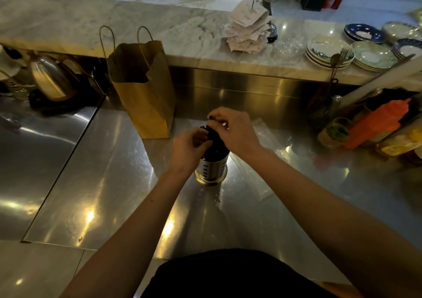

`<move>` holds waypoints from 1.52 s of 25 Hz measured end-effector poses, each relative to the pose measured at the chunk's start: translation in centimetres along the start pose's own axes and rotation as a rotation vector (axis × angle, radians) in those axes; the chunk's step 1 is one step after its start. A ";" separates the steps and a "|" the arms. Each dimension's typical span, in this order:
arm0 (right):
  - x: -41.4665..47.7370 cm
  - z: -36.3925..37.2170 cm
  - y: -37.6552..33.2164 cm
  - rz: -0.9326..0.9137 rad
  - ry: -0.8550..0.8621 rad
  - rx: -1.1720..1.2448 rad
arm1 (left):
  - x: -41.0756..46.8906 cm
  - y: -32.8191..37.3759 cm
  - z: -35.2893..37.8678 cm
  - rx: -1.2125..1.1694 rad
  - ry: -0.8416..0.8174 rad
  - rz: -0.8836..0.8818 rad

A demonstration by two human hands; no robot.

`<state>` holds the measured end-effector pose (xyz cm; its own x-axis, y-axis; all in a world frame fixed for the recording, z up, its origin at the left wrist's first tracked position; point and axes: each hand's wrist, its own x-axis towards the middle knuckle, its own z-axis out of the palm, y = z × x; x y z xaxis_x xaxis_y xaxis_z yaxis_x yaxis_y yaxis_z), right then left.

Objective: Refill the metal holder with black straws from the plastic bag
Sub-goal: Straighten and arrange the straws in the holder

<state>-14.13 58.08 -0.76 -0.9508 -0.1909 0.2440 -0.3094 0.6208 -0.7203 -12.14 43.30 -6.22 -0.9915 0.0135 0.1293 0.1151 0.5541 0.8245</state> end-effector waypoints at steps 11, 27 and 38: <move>-0.7 3.0 2.8 0.096 -0.153 -0.259 | -0.1 -0.6 0.7 -0.028 0.081 -0.057; -5.4 1.8 6.2 0.238 0.159 0.023 | -1.3 -3.4 0.0 -0.066 0.021 -0.208; -3.2 2.7 5.6 0.424 0.135 0.095 | 0.2 -2.6 0.3 -0.001 0.060 -0.159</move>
<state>-12.88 60.12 -7.29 -0.9855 0.1696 -0.0076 0.1009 0.5490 -0.8297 -12.67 42.13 -8.48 -0.9918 -0.1242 0.0301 -0.0427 0.5441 0.8379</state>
